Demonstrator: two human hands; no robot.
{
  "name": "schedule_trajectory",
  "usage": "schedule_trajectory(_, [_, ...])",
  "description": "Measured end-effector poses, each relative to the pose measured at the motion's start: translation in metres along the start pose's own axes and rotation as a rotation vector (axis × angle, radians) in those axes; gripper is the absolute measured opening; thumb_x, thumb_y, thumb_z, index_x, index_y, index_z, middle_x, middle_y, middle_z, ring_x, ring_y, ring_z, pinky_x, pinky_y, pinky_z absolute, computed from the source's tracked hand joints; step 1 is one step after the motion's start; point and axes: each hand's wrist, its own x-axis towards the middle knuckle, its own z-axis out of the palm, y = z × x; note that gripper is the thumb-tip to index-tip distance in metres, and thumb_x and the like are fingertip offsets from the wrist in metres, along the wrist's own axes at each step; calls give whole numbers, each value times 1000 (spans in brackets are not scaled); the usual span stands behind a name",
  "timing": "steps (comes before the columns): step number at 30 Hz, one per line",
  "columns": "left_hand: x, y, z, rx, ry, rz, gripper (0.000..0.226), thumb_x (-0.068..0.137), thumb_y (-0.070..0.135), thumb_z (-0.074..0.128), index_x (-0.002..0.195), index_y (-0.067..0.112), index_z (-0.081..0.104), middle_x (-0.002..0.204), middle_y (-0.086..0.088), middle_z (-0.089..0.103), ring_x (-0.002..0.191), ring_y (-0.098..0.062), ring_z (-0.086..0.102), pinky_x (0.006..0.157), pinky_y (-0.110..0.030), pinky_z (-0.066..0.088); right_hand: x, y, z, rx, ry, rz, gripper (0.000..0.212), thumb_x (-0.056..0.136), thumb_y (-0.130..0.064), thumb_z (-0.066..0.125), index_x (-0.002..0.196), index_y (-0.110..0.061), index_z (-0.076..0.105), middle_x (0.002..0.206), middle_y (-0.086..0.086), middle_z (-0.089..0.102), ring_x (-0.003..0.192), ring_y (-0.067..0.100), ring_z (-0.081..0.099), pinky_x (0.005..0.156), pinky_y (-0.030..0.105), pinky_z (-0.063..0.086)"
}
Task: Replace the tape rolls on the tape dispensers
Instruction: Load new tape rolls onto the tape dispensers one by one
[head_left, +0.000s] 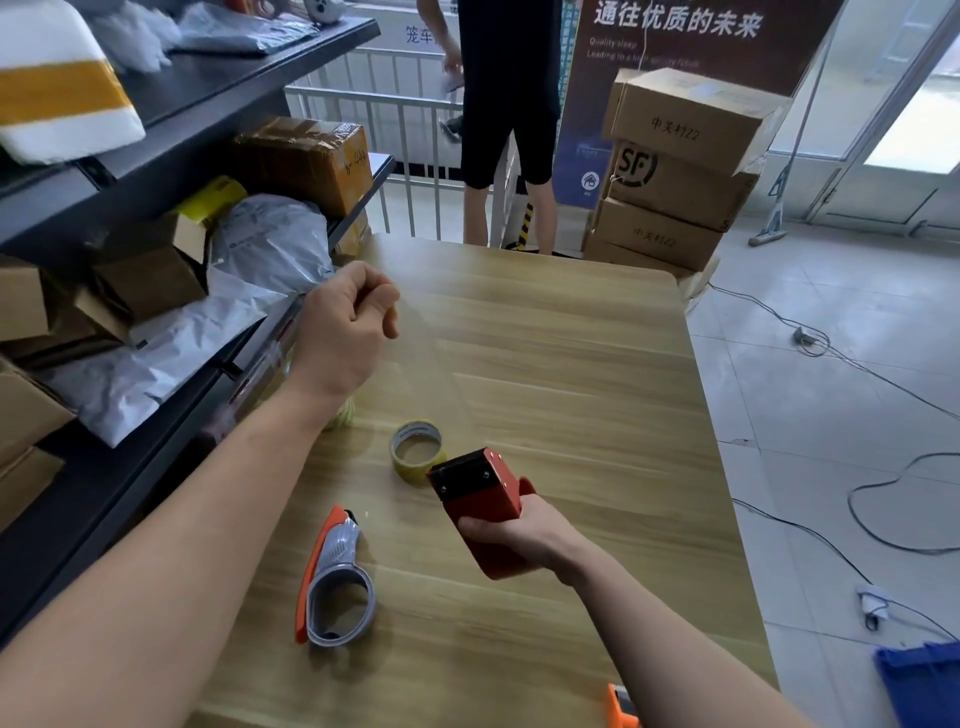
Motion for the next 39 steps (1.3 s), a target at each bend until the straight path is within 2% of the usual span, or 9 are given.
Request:
schedule_trajectory(4, [3, -3, -5, -24, 29, -23, 23, 95, 13, 50, 74, 22, 54, 62, 0, 57, 53, 0, 52, 63, -28, 48, 0, 1, -3, -3, -49, 38, 65, 55, -56, 83, 108, -23, 62, 110, 0, 66, 90, 9, 68, 60, 18, 53])
schedule_trajectory(11, [3, -7, -9, -16, -23, -11, 21, 94, 18, 52, 75, 26, 56, 63, 2, 60, 56, -5, 56, 63, -28, 49, -2, 2, 0, 23, -89, 71, 72, 53, -60, 82, 112, -25, 60, 103, -4, 71, 91, 11, 69, 68, 23, 53])
schedule_trajectory(17, [-6, 0, -10, 8, -88, 25, 21, 92, 21, 54, 74, 31, 58, 62, 7, 63, 63, -14, 62, 66, -33, 51, -1, 3, 5, 52, -52, 95, 65, 51, -60, 82, 105, -30, 61, 95, -9, 72, 85, 7, 69, 60, 20, 52])
schedule_trajectory(22, [-24, 16, -12, -5, -213, 90, 22, 93, 9, 55, 77, 24, 58, 67, 1, 63, 63, -9, 62, 62, -17, 49, 2, 1, 4, 112, 2, 93, 63, 53, -57, 83, 104, -26, 64, 97, -4, 73, 88, 14, 70, 71, 28, 53])
schedule_trajectory(25, [-36, 28, -12, 21, -326, 129, 23, 91, 1, 55, 77, 19, 57, 68, -3, 63, 64, -11, 61, 63, -20, 49, 5, -4, 1, 195, 31, 127, 58, 59, -50, 86, 105, -18, 66, 98, 3, 75, 88, 20, 72, 77, 35, 59])
schedule_trajectory(30, [-59, 37, -5, 85, -465, 208, 18, 87, -2, 60, 78, 14, 60, 70, 0, 64, 69, -12, 61, 63, -20, 47, 8, -13, -9, 346, 17, 184, 44, 67, -33, 86, 100, -9, 68, 88, 9, 76, 78, 24, 73, 68, 35, 60])
schedule_trajectory(32, [-70, 34, -1, 108, -505, 217, 15, 86, 0, 61, 79, 13, 61, 72, -1, 63, 69, -17, 59, 65, -31, 49, 9, -15, -15, 391, -4, 215, 37, 73, -24, 81, 102, -6, 66, 85, 11, 76, 73, 24, 73, 62, 32, 58])
schedule_trajectory(34, [-82, 29, 4, 140, -540, 214, 12, 86, 3, 62, 80, 13, 61, 74, 2, 62, 72, -22, 58, 68, -40, 49, 8, -16, -19, 443, -15, 243, 32, 77, -17, 71, 105, -4, 65, 88, 13, 75, 76, 27, 71, 67, 32, 57])
schedule_trajectory(39, [-112, 23, 19, 186, -579, 356, 7, 86, 7, 61, 81, 12, 61, 74, 13, 51, 69, -10, 49, 65, -31, 45, 2, -20, -33, 621, -121, 236, 26, 75, -8, 51, 94, -5, 68, 79, 12, 72, 68, 25, 70, 77, 37, 53])
